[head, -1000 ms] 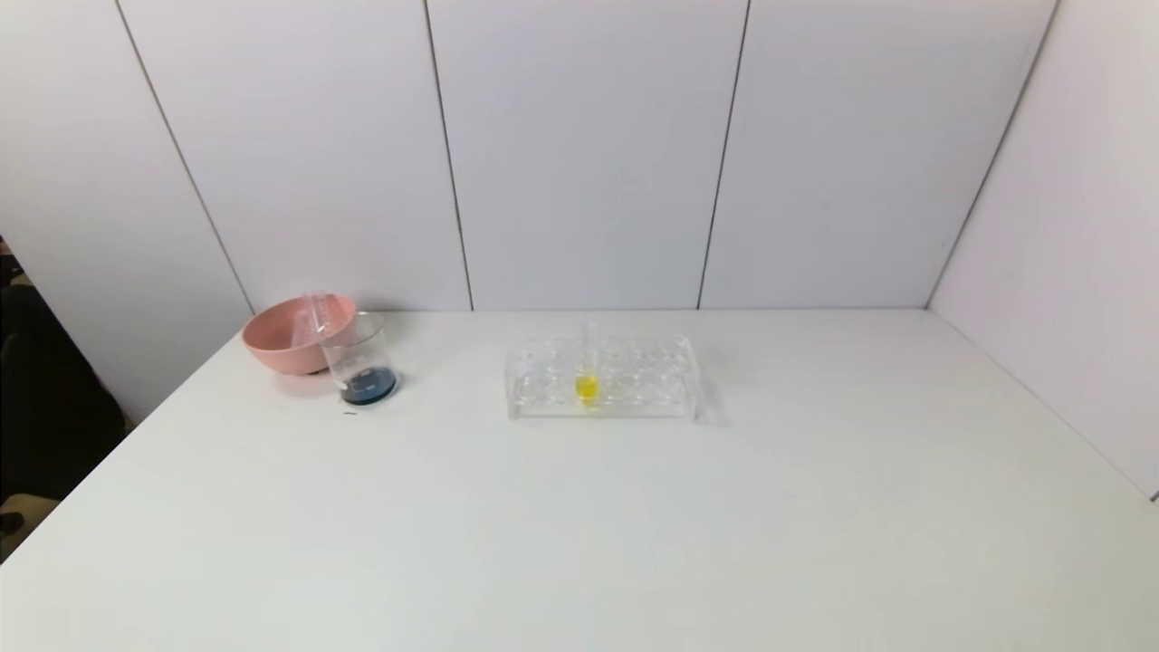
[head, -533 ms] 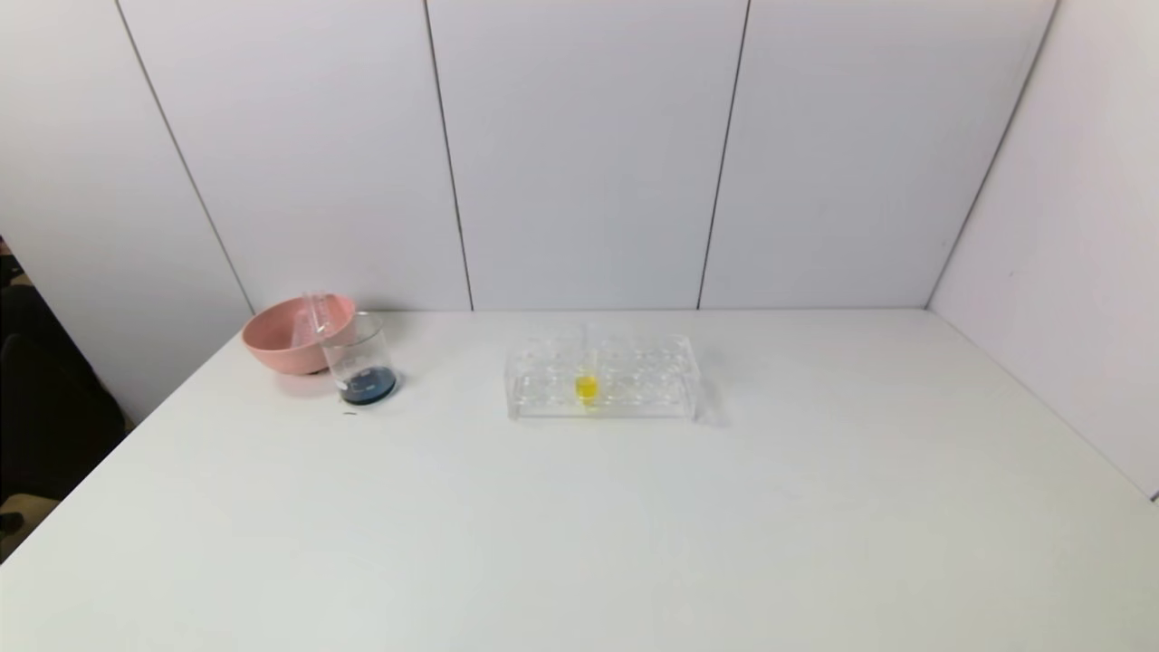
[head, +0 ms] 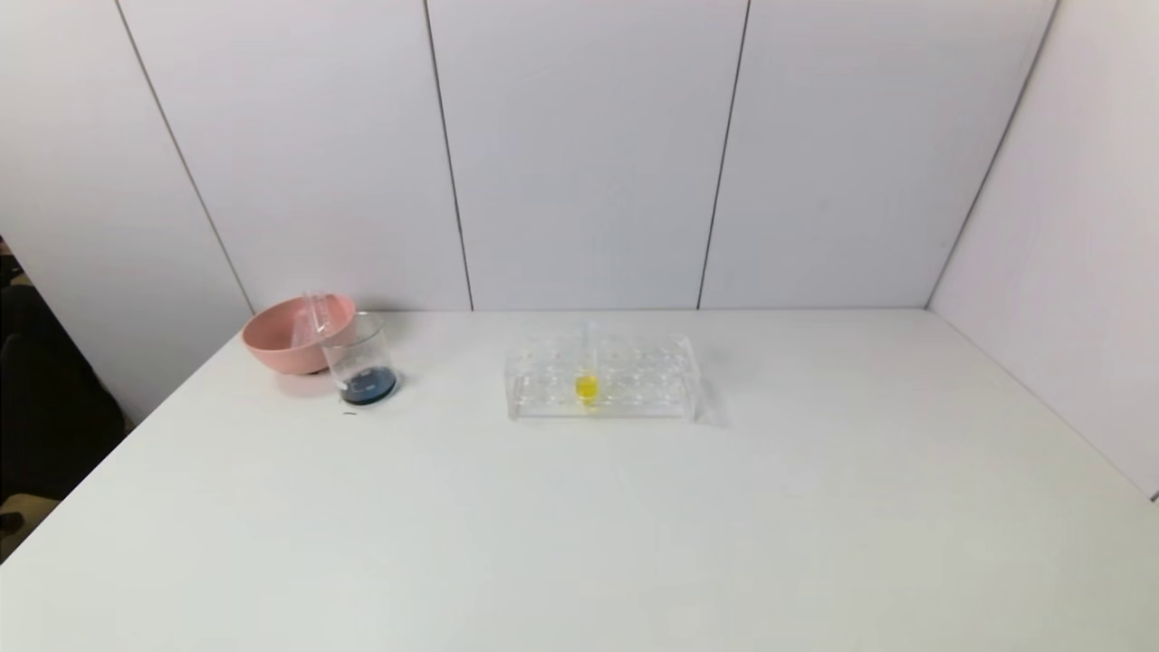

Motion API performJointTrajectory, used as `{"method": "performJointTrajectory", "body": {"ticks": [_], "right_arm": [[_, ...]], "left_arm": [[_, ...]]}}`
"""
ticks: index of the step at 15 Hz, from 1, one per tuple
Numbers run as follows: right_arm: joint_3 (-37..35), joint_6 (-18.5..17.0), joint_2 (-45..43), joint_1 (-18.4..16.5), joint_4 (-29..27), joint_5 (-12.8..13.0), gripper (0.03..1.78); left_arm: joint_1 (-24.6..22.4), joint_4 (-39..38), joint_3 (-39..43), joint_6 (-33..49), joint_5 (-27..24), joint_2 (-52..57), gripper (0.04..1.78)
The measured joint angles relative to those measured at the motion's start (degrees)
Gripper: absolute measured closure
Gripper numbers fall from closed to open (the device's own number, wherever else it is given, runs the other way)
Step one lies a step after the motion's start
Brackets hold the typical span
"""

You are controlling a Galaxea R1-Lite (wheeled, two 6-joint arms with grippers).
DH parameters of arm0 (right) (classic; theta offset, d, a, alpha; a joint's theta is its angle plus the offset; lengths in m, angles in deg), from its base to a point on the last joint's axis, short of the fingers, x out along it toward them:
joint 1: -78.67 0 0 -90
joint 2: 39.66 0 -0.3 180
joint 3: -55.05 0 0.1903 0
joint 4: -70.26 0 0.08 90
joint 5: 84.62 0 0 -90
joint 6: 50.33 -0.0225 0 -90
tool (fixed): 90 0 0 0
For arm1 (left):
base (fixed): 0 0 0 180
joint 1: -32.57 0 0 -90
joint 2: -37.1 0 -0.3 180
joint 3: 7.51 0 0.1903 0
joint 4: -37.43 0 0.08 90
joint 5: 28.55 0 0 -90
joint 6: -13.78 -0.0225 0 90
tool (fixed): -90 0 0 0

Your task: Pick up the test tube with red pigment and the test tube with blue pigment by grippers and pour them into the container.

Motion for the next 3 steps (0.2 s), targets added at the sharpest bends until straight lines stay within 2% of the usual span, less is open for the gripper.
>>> {"method": "performJointTrajectory", "body": {"ticks": [3], "right_arm": [[0.0, 0.0, 0.0, 0.02, -0.02, 0.0, 0.04]], "left_arm": [[0.0, 0.02, 0.0, 0.0, 0.0, 0.0, 0.06]]}}
